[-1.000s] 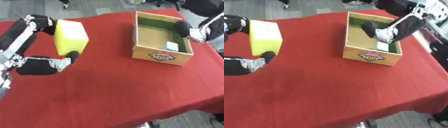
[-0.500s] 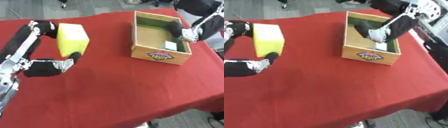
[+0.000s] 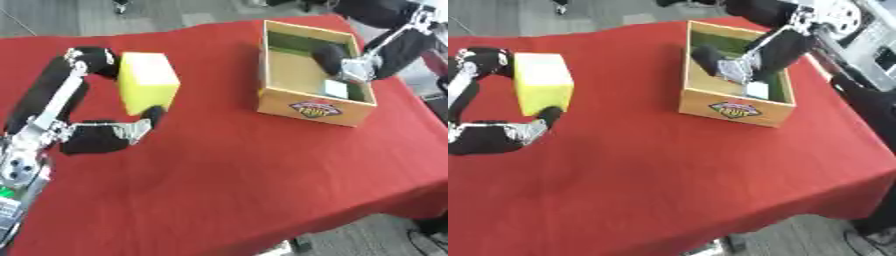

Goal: Pick up the objects with one hand, pass them to the other hand, and then place them into the box on the other side of the table.

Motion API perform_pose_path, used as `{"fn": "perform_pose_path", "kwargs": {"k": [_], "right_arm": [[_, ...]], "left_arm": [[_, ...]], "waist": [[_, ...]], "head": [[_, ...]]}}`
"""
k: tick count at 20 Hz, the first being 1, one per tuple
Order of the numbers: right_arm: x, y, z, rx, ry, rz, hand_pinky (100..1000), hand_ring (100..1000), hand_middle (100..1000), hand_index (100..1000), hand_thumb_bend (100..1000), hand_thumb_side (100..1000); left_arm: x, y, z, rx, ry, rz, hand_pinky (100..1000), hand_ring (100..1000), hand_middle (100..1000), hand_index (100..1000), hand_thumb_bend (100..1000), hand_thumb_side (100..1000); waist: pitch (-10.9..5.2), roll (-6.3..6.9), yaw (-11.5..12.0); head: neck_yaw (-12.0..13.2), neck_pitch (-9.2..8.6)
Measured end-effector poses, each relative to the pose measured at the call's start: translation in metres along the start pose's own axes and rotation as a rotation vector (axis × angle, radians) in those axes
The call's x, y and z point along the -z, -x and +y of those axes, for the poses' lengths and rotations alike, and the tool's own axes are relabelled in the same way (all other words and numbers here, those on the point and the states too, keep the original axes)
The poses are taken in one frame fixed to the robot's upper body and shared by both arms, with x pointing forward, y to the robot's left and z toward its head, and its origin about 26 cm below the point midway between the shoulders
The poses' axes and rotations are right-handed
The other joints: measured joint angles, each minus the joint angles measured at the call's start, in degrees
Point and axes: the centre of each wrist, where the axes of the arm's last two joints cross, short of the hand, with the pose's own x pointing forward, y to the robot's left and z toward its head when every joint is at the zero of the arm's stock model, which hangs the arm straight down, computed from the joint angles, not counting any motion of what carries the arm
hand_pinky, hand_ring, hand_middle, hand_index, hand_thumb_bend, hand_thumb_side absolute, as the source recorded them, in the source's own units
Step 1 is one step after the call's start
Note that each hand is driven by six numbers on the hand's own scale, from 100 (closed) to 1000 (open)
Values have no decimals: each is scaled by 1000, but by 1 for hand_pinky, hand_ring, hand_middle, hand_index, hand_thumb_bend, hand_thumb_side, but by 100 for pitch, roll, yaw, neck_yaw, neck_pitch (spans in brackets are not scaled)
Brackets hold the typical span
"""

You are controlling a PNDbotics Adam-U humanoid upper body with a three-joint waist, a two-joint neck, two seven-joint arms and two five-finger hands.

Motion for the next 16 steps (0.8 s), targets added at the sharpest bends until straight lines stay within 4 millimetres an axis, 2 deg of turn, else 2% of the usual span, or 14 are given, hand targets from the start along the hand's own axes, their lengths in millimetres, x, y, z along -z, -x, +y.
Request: {"fn": "perform_pose_path", "kwargs": {"k": [7, 16], "right_arm": [[-6, -1, 9, -24, -47, 31, 966, 1000, 962, 1000, 100, 198], [-2, -3, 5, -44, -107, 48, 975, 1000, 973, 1000, 100, 198]], "left_arm": [[6, 0, -12, 4, 3, -38, 706, 583, 495, 487, 100, 237], [11, 1, -20, 10, 4, -57, 705, 582, 494, 487, 100, 229]], "waist": [[-5, -6, 80], [-5, -1, 175]], "head": [[-116, 50], [-289, 66]]}}
